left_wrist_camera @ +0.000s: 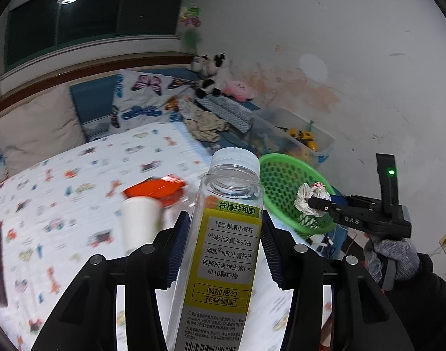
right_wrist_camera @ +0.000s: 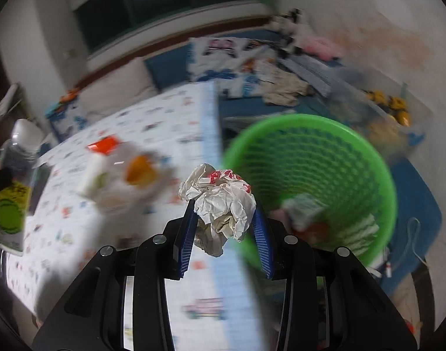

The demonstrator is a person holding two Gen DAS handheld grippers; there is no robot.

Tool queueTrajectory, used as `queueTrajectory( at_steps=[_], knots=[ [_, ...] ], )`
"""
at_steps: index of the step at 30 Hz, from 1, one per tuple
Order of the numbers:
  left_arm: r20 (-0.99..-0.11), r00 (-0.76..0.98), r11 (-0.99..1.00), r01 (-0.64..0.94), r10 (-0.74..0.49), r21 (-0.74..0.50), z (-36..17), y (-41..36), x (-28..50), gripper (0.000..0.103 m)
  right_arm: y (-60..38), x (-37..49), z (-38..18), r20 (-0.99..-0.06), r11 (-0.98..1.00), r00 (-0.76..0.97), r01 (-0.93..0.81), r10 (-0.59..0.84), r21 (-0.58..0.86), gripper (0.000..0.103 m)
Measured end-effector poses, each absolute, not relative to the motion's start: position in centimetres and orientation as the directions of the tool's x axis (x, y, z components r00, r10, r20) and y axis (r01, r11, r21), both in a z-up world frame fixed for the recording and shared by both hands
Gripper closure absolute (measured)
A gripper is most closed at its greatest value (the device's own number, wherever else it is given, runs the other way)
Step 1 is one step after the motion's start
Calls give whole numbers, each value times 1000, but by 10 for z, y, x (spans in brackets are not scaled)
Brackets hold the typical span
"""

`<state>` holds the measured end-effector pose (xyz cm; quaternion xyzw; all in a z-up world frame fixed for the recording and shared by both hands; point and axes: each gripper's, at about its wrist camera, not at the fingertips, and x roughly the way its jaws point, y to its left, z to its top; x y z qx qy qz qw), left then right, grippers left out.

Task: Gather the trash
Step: 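Release the crumpled paper into the basket with the right tool while the left tool holds the bottle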

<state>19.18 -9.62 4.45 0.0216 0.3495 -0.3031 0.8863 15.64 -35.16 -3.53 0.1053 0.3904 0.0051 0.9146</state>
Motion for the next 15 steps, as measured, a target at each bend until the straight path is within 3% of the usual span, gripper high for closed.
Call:
queueTrajectory(
  at_steps=[9, 12, 15],
  knots=[
    [-651, 522, 781, 598, -552, -182, 41, -178, 228, 56, -412, 164, -69, -748, 960, 661, 164, 64, 227, 61],
    [-655, 506, 772, 605, -561, -193, 37, -203, 239, 56, -420, 166, -79, -753, 954, 654, 172, 74, 244, 49],
    [-661, 489, 764, 611, -569, -206, 32, -226, 249, 56, -427, 165, -84, -748, 947, 659, 185, 78, 261, 47]
  ],
)
